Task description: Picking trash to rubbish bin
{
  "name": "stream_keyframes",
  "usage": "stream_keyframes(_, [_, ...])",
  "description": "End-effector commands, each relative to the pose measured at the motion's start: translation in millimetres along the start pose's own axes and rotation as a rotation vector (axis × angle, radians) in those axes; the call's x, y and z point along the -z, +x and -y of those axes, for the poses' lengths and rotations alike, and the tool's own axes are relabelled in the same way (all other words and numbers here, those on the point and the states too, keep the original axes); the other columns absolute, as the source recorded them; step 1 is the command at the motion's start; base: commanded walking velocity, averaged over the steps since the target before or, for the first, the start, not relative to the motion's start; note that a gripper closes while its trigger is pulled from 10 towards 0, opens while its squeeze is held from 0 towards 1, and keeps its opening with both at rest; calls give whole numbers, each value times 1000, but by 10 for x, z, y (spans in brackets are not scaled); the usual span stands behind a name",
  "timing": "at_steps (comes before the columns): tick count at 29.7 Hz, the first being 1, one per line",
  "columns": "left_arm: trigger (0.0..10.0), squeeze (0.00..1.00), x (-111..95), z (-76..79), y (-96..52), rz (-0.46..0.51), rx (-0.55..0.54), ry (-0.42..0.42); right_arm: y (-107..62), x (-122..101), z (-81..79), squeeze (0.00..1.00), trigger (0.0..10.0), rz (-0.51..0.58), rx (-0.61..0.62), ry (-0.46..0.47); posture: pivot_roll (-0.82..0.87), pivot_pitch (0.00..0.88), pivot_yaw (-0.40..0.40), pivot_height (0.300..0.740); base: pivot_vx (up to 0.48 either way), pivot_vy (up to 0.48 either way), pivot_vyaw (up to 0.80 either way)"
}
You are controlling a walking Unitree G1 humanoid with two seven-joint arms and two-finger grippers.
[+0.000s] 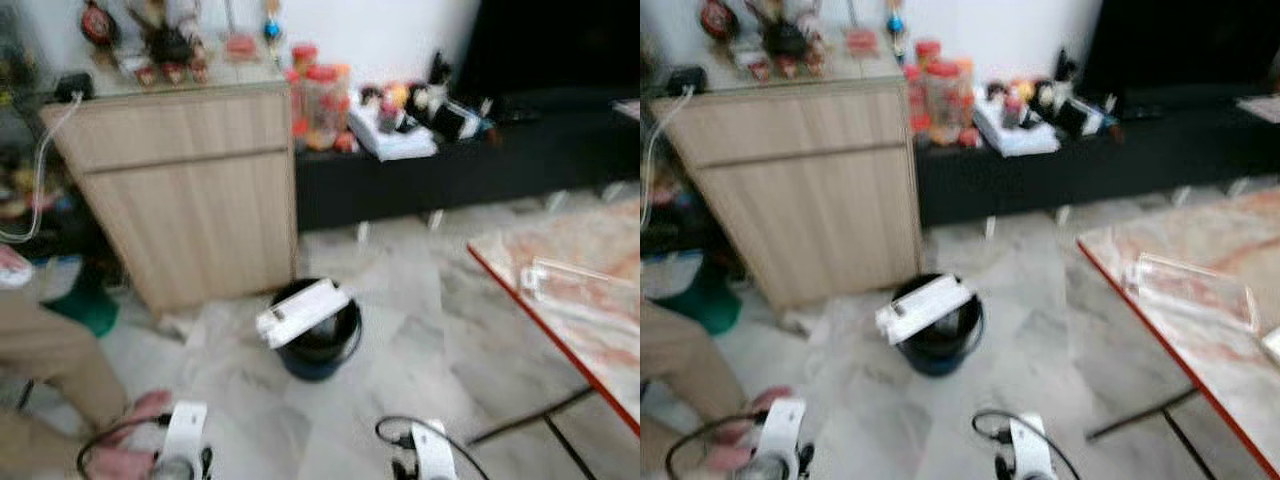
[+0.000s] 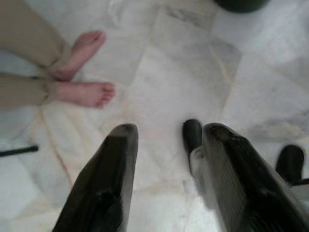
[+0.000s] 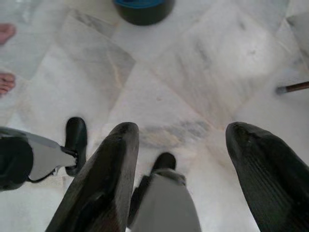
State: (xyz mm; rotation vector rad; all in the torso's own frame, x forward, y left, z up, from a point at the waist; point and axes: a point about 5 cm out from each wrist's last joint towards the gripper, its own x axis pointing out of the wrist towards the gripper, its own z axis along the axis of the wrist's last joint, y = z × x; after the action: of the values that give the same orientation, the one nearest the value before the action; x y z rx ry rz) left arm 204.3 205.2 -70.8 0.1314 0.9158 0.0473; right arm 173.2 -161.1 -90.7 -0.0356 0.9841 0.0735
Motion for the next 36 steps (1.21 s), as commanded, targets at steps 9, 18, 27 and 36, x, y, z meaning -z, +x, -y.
stream_keyframes(9, [10000, 0, -86, -8, 10, 34, -11, 9, 14, -118, 10, 0, 10000, 47, 15, 17, 18, 14, -25, 740, 0, 0, 0])
stream_keyframes(18, [10000, 0, -77, -18, 8, 36, -18, -3, 15, -119, -7, 0, 10000, 51, 4, 21, 18, 20, -25, 740, 0, 0, 0])
stream_keyframes(27, [10000, 0, 20, -39, -10, 20, -28, -38, 6, -57, -4, 0, 10000, 34, 9, 20, 18, 19, -24, 740, 0, 0, -704])
stream_keyframes(36, [10000, 0, 135, -94, -33, -8, -48, -56, -1, -22, 20, 0, 10000, 23, 15, 16, 10, 7, -20, 740, 0, 0, -783])
